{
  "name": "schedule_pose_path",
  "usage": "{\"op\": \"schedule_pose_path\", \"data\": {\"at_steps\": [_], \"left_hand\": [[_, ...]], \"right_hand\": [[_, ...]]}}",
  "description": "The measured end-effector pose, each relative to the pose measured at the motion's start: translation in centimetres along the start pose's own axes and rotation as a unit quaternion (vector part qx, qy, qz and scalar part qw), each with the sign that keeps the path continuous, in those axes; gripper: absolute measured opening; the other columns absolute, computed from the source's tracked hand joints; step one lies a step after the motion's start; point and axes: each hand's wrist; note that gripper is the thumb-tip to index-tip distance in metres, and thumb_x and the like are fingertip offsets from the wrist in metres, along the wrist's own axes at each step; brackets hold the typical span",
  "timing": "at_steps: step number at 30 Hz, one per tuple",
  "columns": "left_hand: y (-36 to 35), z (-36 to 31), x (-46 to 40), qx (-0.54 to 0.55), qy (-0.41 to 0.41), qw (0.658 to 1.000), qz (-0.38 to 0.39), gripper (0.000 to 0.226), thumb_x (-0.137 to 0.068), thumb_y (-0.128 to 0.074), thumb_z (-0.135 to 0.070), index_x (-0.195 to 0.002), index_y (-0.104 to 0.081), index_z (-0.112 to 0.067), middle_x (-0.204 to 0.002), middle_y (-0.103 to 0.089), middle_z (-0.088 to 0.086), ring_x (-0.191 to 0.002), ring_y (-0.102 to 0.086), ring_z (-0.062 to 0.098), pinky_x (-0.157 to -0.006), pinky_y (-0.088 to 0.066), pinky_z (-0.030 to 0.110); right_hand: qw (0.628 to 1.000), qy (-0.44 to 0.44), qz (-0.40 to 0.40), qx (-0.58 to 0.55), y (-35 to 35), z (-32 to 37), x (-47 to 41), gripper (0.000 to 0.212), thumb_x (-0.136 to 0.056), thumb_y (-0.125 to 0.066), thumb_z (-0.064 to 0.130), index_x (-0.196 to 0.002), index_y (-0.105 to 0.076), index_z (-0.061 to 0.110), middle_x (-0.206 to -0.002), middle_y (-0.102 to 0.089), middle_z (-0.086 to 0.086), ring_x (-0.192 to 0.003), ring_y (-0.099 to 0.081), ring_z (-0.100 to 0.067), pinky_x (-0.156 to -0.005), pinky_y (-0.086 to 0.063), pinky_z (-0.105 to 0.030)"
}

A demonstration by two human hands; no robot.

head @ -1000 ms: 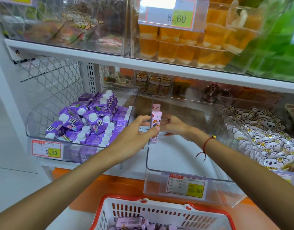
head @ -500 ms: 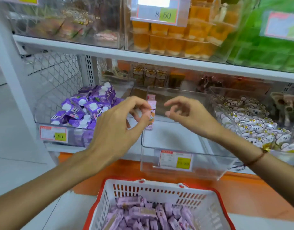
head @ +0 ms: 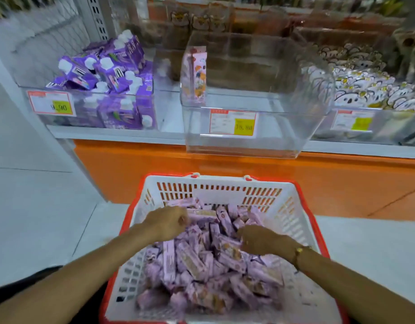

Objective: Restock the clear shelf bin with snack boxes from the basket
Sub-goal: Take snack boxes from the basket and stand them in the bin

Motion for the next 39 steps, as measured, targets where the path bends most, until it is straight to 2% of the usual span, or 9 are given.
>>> {"op": "schedule_pose_path", "data": {"at_steps": [6,13,17,20,23,25,28,32,39], "left_hand": [[-7.7,-0.4,-4.2,0.260,0.128,0.957,-0.015,0.046,-0.093,-0.057,-0.031,-0.130,-0.041,-0.010,-0.126,-0.051,0.022,-0.105,-0.056,0.031,-0.084,-0.044,0.039],[-9.3,-0.9,-4.4,0.295,0.104,0.940,-0.134,0.033,-0.092,-0.058,-0.031,-0.118,-0.054,-0.012,-0.086,-0.058,0.007,-0.086,-0.060,0.022,-0.091,-0.047,0.035],[-6.4,-0.5,-2.2,0.473,0.082,0.869,-0.118,0.055,-0.090,-0.061,-0.030,-0.138,-0.036,-0.023,-0.089,-0.056,-0.012,-0.075,-0.058,-0.007,-0.066,-0.044,0.006],[-4.9,-0.5,-0.7,0.564,0.087,0.811,-0.126,0.045,-0.081,-0.066,-0.038,-0.116,-0.055,-0.011,-0.098,-0.065,0.007,-0.087,-0.063,0.017,-0.090,-0.051,0.033],[-3.2,-2.4,0.5,0.624,0.066,0.767,-0.135,0.038,-0.085,-0.056,-0.046,-0.104,-0.060,-0.014,-0.069,-0.059,-0.004,-0.073,-0.062,0.018,-0.086,-0.049,0.037],[-2.2,-3.9,0.8,0.638,0.067,0.754,-0.144,0.047,-0.091,-0.046,-0.051,-0.130,-0.046,-0.024,-0.103,-0.062,-0.003,-0.103,-0.061,0.018,-0.103,-0.042,0.044],[-1.2,-5.8,1.1,0.643,0.061,0.742,-0.179,0.060,-0.095,-0.035,-0.054,-0.148,-0.018,-0.033,-0.153,-0.026,-0.003,-0.135,-0.036,0.019,-0.111,-0.028,0.043],[-0.1,-6.7,2.2,0.612,0.052,0.750,-0.247,0.049,-0.097,-0.040,-0.043,-0.142,-0.027,-0.028,-0.144,-0.040,0.004,-0.121,-0.045,0.017,-0.089,-0.036,0.031],[0.2,-7.4,2.8,0.605,0.044,0.779,-0.160,0.071,-0.089,-0.027,-0.063,-0.149,-0.016,-0.026,-0.149,-0.034,0.011,-0.135,-0.037,0.029,-0.113,-0.026,0.051]], "right_hand": [[0.985,-0.070,-0.156,-0.033,-9.1,0.3,-3.5,0.053,-0.101,-0.038,0.031,-0.150,-0.021,0.019,-0.151,-0.030,-0.007,-0.142,-0.020,-0.030,-0.106,-0.036,-0.042],[0.935,-0.078,-0.237,-0.253,-8.6,-0.8,-3.4,0.040,-0.094,-0.058,0.027,-0.131,-0.048,0.016,-0.101,-0.064,0.000,-0.091,-0.061,-0.022,-0.068,-0.049,-0.027],[0.818,-0.036,-0.168,-0.549,-4.3,-0.9,-1.6,0.030,-0.093,-0.059,0.014,-0.122,-0.051,0.011,-0.096,-0.061,-0.009,-0.082,-0.065,-0.019,-0.064,-0.056,-0.021],[0.729,0.063,-0.103,-0.674,-1.3,0.5,0.3,0.030,-0.089,-0.065,0.018,-0.117,-0.052,0.020,-0.107,-0.063,-0.007,-0.090,-0.068,-0.016,-0.063,-0.055,-0.020],[0.797,0.120,-0.150,-0.573,0.6,3.1,1.3,0.034,-0.090,-0.062,0.027,-0.121,-0.059,0.015,-0.099,-0.066,0.003,-0.080,-0.068,-0.010,-0.067,-0.051,-0.017],[0.835,0.129,-0.231,-0.483,0.9,4.9,1.6,0.028,-0.093,-0.057,0.036,-0.104,-0.064,0.012,-0.093,-0.065,-0.005,-0.080,-0.065,-0.022,-0.070,-0.052,-0.028],[0.840,0.135,-0.340,-0.400,1.1,6.3,1.8,0.029,-0.096,-0.053,0.035,-0.089,-0.062,0.008,-0.087,-0.061,-0.011,-0.078,-0.060,-0.023,-0.079,-0.051,-0.039],[0.803,0.152,-0.386,-0.429,1.8,7.0,2.6,0.022,-0.096,-0.054,0.029,-0.100,-0.067,0.012,-0.091,-0.069,0.001,-0.085,-0.066,-0.015,-0.082,-0.055,-0.040],[0.860,0.154,-0.393,-0.288,2.5,7.2,3.6,0.019,-0.092,-0.059,0.028,-0.099,-0.070,0.014,-0.097,-0.065,-0.002,-0.084,-0.062,-0.015,-0.084,-0.053,-0.036]]}}
Point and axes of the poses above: each hand's wrist, its own x-axis away from the middle knuckle, its own y-axis out of the back of the hand, z = x × y
